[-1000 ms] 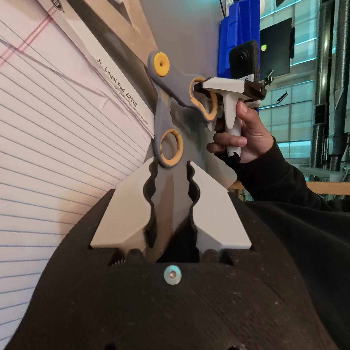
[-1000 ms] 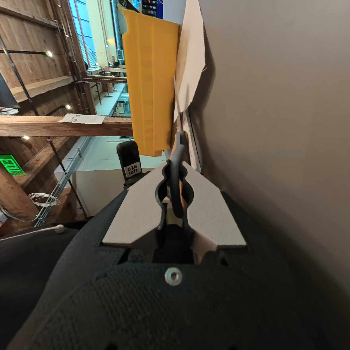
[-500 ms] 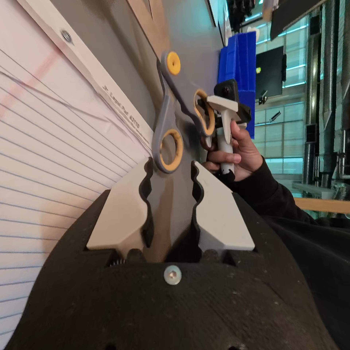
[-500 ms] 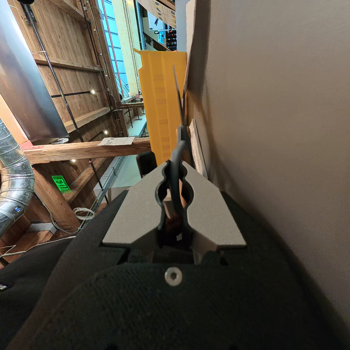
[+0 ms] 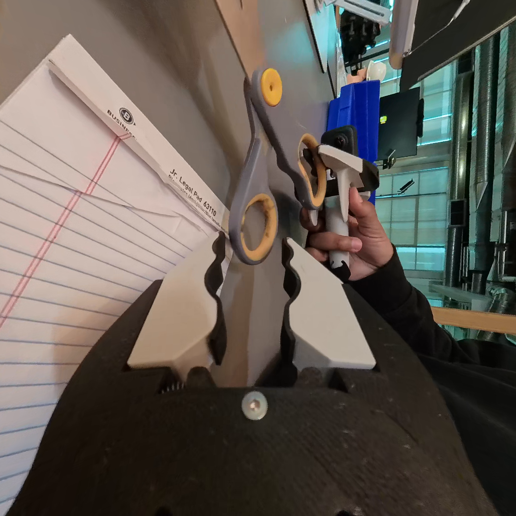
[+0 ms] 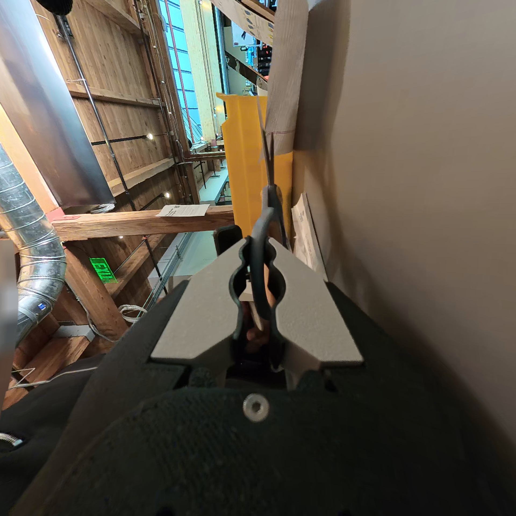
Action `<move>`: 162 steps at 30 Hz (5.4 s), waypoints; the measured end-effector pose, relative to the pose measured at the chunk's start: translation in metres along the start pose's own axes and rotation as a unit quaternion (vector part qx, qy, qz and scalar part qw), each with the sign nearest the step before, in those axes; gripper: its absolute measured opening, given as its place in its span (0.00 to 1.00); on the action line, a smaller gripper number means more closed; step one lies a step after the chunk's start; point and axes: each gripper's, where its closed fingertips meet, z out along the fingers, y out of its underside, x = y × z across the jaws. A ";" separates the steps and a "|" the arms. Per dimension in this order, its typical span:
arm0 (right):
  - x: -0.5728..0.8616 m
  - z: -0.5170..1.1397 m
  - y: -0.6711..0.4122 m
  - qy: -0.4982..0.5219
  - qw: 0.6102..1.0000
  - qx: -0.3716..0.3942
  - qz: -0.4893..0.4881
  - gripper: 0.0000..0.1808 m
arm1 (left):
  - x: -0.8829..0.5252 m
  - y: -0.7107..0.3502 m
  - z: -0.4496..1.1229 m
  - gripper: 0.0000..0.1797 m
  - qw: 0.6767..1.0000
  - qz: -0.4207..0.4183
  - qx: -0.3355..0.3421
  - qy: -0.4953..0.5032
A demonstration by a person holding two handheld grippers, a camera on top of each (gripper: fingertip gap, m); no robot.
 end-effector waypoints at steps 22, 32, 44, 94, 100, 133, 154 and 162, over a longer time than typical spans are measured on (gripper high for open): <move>0.004 0.009 -0.017 0.091 0.991 -0.046 -0.090 0.04 | 0.008 -0.041 0.005 0.04 0.986 -0.105 0.057 0.117; 0.006 0.016 -0.010 0.096 0.988 -0.055 -0.106 0.04 | 0.005 -0.046 0.006 0.04 0.987 -0.099 0.057 0.117; -0.015 -0.001 0.021 0.087 0.988 -0.030 -0.123 0.04 | 0.025 -0.012 0.010 0.04 0.991 -0.052 -0.001 0.122; 0.032 -0.152 0.070 0.026 0.954 0.296 0.036 0.04 | 0.055 0.044 0.072 0.04 0.958 0.156 -0.240 0.034; 0.029 -0.143 0.058 0.045 0.971 0.234 0.010 0.04 | 0.049 0.037 0.068 0.04 0.961 0.144 -0.234 0.020; 0.021 -0.083 0.035 0.007 0.989 0.147 0.017 0.04 | 0.027 0.012 0.054 0.04 0.973 0.081 -0.216 0.029; 0.013 -0.099 0.067 0.038 0.986 0.160 -0.010 0.04 | 0.046 0.056 0.052 0.05 0.957 0.078 -0.271 0.071; -0.004 -0.125 0.113 0.046 0.982 0.182 -0.022 0.05 | 0.074 0.101 0.037 0.05 0.932 0.071 -0.330 0.134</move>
